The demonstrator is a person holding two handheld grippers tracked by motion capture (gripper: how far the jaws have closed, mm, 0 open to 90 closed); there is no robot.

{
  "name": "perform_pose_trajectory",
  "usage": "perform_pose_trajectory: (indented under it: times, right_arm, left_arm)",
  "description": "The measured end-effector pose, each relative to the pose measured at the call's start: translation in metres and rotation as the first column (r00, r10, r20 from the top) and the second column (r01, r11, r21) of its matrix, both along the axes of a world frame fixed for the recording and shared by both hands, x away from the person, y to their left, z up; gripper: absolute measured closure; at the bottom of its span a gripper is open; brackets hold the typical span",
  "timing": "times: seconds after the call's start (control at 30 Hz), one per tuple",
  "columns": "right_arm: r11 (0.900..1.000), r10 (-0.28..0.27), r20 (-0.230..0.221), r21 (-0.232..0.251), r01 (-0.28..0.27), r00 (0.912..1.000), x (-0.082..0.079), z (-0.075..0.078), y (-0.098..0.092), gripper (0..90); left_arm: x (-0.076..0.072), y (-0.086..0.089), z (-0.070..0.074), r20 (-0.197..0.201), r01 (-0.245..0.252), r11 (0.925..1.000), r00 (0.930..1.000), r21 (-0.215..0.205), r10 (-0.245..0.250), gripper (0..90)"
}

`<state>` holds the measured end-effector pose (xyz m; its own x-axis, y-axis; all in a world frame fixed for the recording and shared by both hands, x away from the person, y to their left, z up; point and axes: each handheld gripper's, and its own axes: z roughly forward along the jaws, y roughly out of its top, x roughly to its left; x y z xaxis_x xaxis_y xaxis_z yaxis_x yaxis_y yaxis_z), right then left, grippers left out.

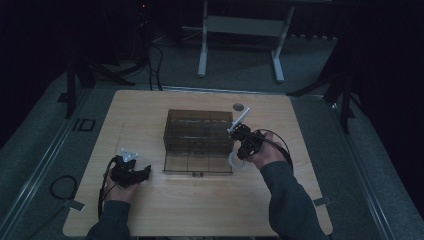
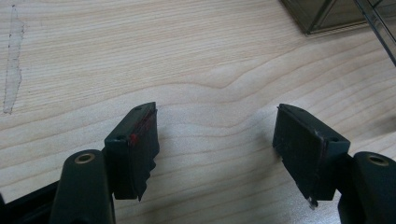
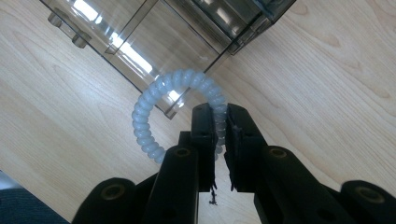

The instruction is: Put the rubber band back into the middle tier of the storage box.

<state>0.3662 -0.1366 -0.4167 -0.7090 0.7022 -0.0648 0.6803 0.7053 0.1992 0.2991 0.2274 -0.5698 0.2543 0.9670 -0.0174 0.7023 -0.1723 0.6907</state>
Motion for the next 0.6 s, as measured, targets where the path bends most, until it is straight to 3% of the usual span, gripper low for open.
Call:
perform_pose_trajectory:
  times: [0.6]
  right_arm:
    - [1.0,0.019,-0.013,0.006,-0.019,0.9997,0.006,-0.005,0.014,82.3]
  left_arm:
    - [0.001,0.0,0.0,0.003,-0.001,1.0,1.0,0.001,0.001,31.0]
